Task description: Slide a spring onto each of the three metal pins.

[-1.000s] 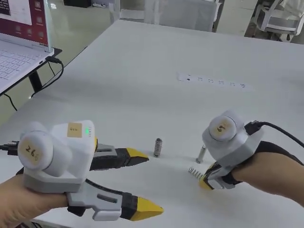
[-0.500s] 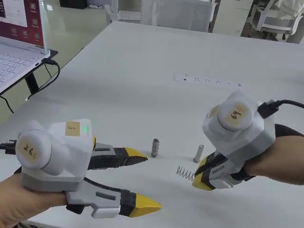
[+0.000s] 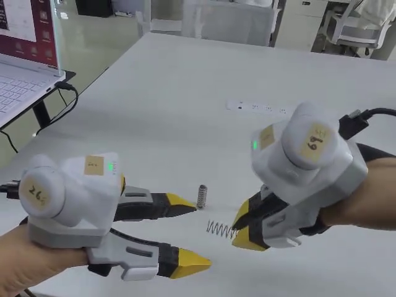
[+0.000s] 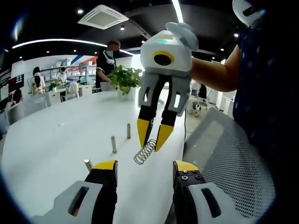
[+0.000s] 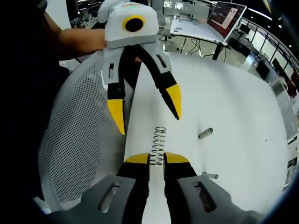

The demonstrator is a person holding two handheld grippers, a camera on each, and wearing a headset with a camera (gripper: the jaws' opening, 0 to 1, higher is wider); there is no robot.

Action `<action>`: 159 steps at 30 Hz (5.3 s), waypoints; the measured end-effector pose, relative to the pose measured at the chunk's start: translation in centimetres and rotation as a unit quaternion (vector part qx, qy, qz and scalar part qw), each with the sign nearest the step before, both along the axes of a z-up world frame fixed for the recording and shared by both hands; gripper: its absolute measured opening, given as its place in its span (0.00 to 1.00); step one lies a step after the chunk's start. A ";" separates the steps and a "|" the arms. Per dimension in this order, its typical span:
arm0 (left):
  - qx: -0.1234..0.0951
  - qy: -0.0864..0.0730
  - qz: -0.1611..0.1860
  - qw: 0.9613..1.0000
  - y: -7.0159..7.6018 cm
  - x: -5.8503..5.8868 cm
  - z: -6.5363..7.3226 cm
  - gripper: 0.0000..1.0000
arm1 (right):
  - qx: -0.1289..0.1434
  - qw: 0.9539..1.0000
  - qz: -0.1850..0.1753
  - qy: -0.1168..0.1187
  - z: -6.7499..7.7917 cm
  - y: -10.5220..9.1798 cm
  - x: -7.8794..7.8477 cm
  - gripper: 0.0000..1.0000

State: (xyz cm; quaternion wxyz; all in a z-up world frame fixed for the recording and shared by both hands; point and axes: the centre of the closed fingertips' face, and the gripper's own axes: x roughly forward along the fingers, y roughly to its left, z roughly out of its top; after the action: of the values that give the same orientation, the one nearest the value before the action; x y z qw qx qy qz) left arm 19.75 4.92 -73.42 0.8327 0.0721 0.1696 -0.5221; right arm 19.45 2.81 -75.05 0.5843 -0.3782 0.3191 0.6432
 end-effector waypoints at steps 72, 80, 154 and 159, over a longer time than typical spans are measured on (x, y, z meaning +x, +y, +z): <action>-0.028 -0.023 -0.039 0.999 -1.2 -0.4 1.9 0.03 | 0.035 0.998 0.045 -0.013 1.7 1.0 -0.4 0.08; -0.020 -0.025 -0.043 0.999 -1.3 -0.5 1.6 0.03 | 0.046 0.998 0.042 -0.001 3.2 1.5 -1.1 0.08; -0.007 0.013 0.024 1.000 1.3 0.4 -1.3 0.48 | -0.058 0.995 -0.047 -0.064 3.1 -4.4 7.9 0.08; -0.007 0.016 0.033 0.999 1.5 0.6 -1.4 0.54 | -0.074 0.993 -0.057 -0.066 2.6 -5.1 9.3 0.08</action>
State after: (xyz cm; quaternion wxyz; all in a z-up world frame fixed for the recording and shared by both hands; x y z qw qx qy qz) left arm 20.39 6.38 -74.81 0.8473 0.0525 0.1816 -0.4963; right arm 28.77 -2.26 -72.41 0.6098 -0.4437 0.3476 0.5572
